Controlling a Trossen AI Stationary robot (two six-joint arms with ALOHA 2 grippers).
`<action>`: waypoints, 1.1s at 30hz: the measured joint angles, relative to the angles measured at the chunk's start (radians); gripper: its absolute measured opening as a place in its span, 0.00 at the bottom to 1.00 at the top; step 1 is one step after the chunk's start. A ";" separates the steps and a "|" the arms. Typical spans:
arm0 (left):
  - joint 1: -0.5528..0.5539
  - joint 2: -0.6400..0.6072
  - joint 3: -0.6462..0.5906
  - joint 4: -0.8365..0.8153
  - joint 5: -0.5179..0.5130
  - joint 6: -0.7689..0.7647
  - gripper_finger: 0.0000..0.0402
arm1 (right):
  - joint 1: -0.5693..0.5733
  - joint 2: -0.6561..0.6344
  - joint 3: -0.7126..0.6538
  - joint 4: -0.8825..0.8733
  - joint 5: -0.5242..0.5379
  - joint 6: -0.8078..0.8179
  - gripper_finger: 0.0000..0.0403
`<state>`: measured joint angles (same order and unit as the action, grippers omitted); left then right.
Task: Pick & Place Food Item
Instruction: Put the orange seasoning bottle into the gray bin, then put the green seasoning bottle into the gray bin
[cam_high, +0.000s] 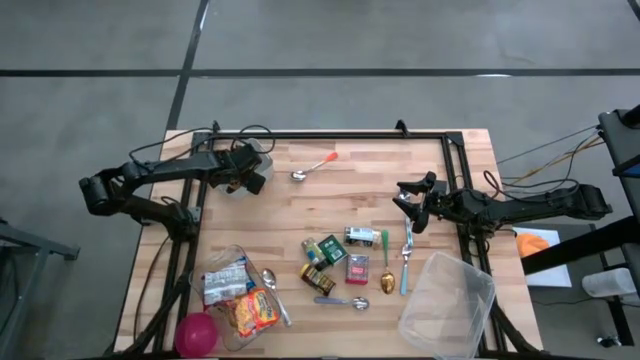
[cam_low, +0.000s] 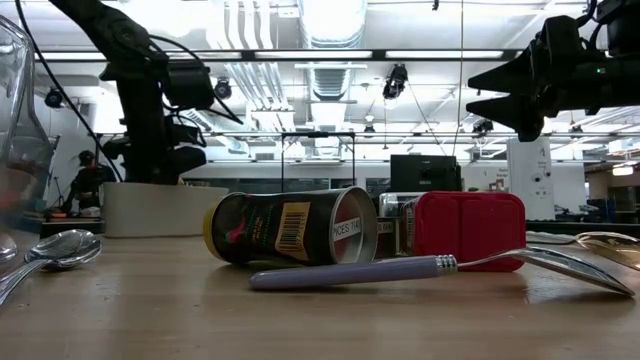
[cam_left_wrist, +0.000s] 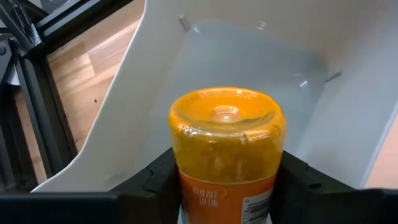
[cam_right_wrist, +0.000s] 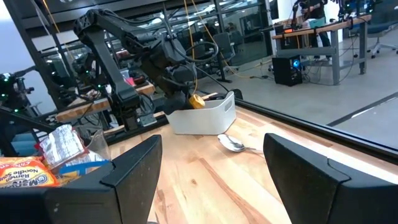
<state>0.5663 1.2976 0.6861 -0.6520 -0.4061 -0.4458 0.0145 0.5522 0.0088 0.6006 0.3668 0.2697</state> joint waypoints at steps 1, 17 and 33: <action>0.000 0.000 0.000 -0.001 0.000 0.000 0.46 | 0.000 0.000 0.000 0.000 0.000 0.000 0.69; 0.006 0.000 0.001 -0.002 -0.001 0.000 0.77 | 0.000 0.000 0.000 0.000 0.000 0.000 0.69; 0.005 -0.041 0.093 -0.012 -0.004 0.064 0.78 | 0.000 0.000 0.000 0.000 0.000 0.000 0.69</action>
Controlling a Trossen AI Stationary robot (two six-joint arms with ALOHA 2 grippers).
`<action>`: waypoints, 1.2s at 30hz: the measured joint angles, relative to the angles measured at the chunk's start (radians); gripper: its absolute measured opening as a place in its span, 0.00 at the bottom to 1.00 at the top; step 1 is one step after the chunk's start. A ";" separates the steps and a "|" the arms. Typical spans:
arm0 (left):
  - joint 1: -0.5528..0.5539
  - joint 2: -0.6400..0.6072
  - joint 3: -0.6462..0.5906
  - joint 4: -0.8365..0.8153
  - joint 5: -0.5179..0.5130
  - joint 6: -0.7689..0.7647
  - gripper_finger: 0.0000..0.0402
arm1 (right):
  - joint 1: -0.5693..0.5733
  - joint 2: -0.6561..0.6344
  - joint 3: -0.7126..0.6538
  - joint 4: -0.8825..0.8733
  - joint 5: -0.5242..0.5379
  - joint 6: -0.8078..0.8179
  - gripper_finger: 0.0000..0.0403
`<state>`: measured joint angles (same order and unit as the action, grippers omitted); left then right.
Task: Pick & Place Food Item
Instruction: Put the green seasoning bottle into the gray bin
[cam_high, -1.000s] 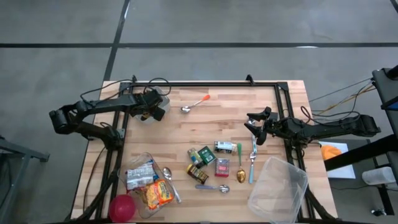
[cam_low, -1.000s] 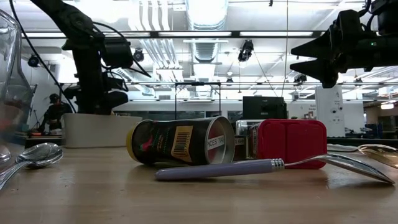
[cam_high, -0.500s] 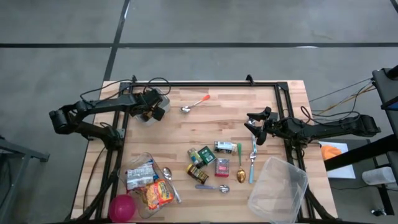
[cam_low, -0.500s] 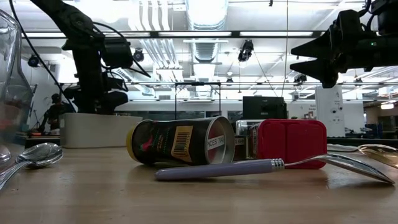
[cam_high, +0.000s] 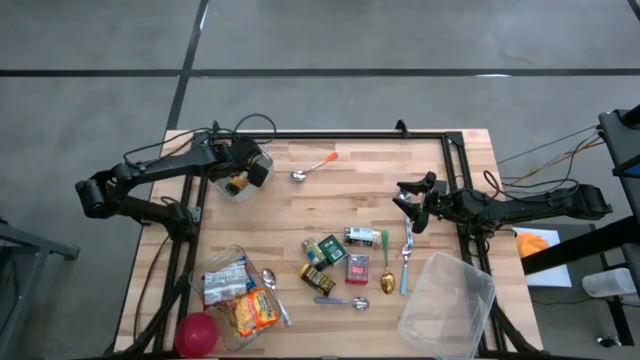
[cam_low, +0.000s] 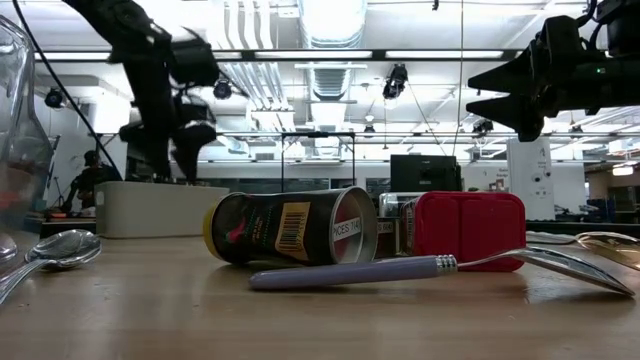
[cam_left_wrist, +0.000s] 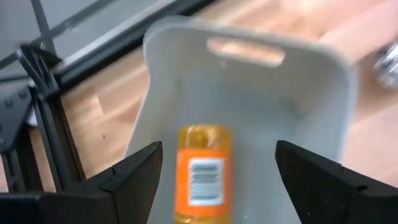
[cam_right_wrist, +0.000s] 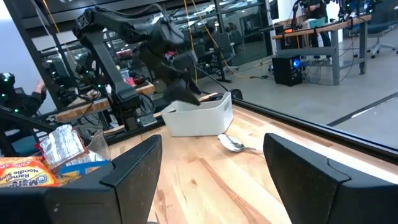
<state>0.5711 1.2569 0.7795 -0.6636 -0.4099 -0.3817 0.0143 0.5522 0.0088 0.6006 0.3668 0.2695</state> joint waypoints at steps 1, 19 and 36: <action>0.000 -0.006 0.014 0.000 0.000 0.000 0.78 | 0.000 0.000 0.000 0.000 0.000 0.000 0.69; -0.349 -0.045 0.139 0.168 0.010 0.135 0.78 | 0.000 0.000 0.000 0.000 0.000 0.000 0.69; -0.667 -0.005 0.132 0.360 0.336 0.373 0.78 | 0.000 0.000 0.000 0.000 0.000 0.000 0.69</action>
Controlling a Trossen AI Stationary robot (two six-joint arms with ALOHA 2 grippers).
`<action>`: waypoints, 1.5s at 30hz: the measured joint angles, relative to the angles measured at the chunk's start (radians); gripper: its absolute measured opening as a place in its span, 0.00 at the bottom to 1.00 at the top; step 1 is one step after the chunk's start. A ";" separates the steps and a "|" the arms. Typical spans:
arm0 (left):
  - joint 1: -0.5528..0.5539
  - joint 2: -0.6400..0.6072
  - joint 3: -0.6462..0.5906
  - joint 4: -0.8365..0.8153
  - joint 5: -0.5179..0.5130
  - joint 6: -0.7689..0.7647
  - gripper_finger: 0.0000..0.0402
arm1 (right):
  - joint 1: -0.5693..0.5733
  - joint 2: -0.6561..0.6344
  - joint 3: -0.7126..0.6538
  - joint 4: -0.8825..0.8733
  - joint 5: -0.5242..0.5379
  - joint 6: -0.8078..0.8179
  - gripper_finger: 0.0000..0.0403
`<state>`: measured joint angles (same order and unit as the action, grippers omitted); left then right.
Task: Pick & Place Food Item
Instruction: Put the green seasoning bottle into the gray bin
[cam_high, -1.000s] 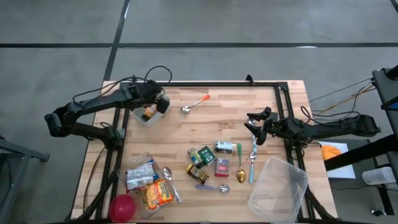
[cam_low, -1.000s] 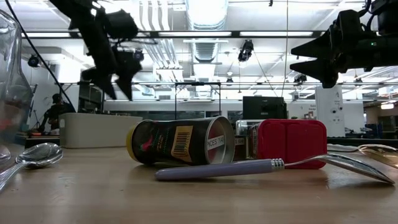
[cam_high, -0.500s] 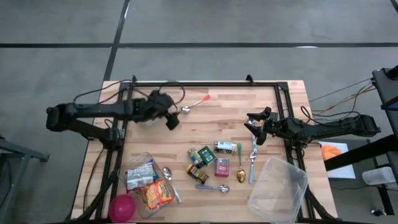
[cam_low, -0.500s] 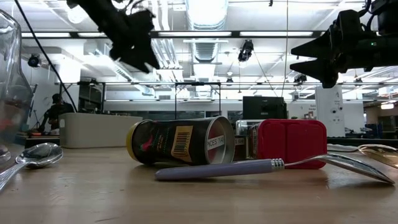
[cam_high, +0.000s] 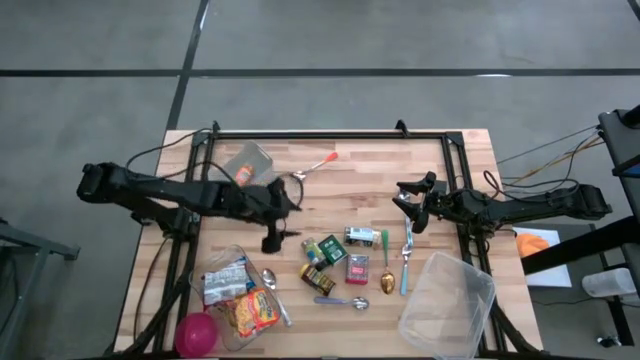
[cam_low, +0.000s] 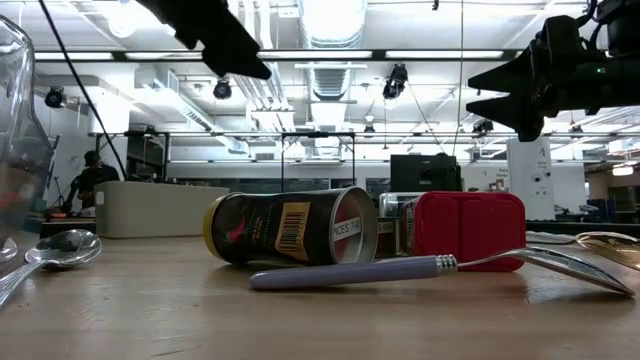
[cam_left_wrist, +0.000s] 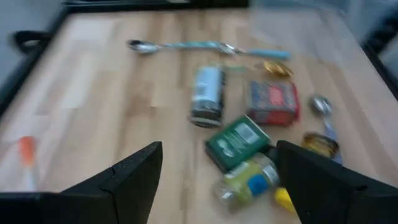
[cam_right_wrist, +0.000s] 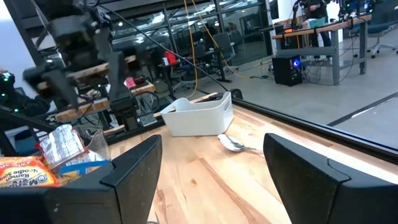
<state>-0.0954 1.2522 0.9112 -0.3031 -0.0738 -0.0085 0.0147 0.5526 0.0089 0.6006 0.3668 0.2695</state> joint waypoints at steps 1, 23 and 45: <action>-0.009 0.016 0.000 0.006 0.006 0.013 0.78 | 0.000 0.000 0.000 0.000 0.000 0.000 0.69; -0.009 0.473 0.141 -0.052 0.138 0.169 0.78 | 0.000 0.000 0.000 0.000 0.000 0.000 0.69; 0.039 0.559 0.097 -0.034 0.190 0.131 0.78 | 0.000 0.000 0.000 0.000 0.000 0.000 0.69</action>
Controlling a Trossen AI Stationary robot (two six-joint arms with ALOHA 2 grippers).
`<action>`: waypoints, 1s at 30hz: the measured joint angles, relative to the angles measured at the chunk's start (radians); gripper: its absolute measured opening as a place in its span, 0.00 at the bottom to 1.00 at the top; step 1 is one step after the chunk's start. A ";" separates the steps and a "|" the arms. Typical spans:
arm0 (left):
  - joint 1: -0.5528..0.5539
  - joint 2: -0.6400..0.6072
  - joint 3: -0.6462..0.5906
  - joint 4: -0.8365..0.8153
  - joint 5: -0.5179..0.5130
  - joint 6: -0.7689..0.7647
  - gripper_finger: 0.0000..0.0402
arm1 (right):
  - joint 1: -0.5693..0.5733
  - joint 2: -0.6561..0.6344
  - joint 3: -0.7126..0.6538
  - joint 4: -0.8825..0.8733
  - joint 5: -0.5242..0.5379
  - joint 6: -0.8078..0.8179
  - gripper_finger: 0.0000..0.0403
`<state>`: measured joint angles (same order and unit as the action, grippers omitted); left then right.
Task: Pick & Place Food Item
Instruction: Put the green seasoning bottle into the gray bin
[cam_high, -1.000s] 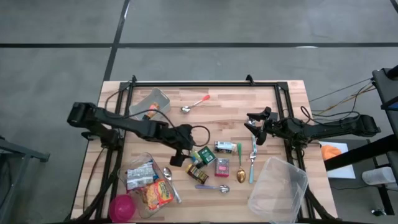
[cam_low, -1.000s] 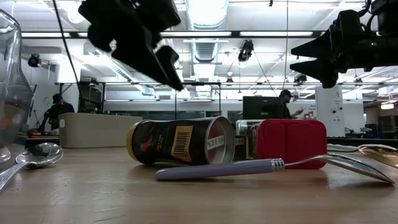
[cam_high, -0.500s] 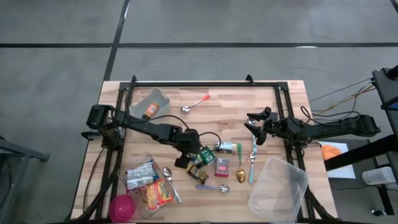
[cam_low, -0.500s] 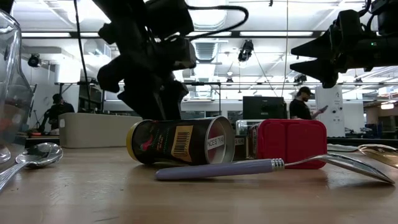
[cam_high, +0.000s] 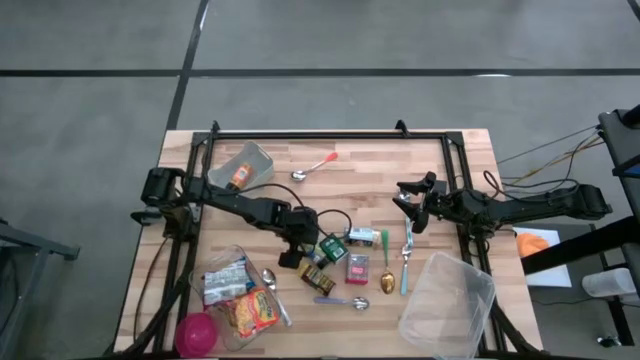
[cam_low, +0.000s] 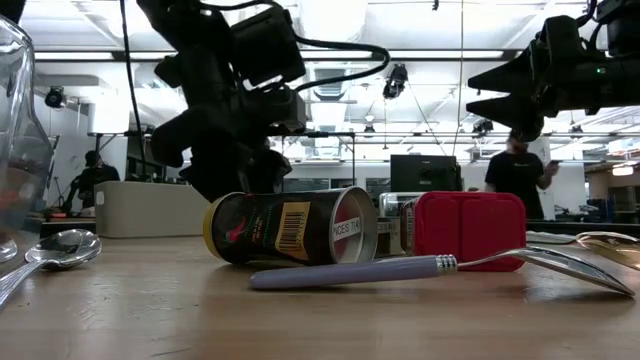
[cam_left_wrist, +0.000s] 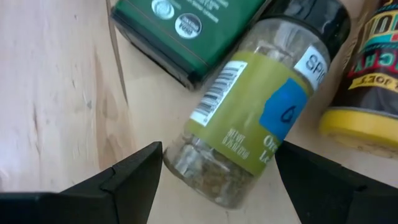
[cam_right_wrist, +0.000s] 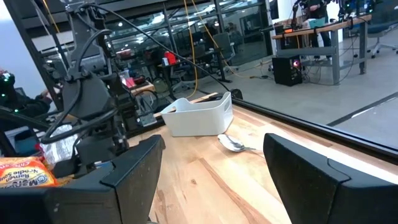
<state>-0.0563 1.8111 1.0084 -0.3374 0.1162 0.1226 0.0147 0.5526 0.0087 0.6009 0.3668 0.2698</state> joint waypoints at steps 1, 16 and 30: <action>0.000 0.000 0.000 0.001 0.000 0.000 0.78 | 0.000 0.000 0.000 0.000 0.000 0.000 0.69; 0.006 0.000 0.000 0.004 -0.003 0.000 0.51 | 0.000 0.000 0.000 0.000 0.000 0.000 0.69; 0.006 0.000 0.000 0.004 -0.003 -0.016 0.50 | 0.000 0.000 0.000 0.000 0.000 0.000 0.69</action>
<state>-0.0505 1.8111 1.0088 -0.3336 0.1128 0.1064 0.0144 0.5522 0.0086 0.6010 0.3671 0.2698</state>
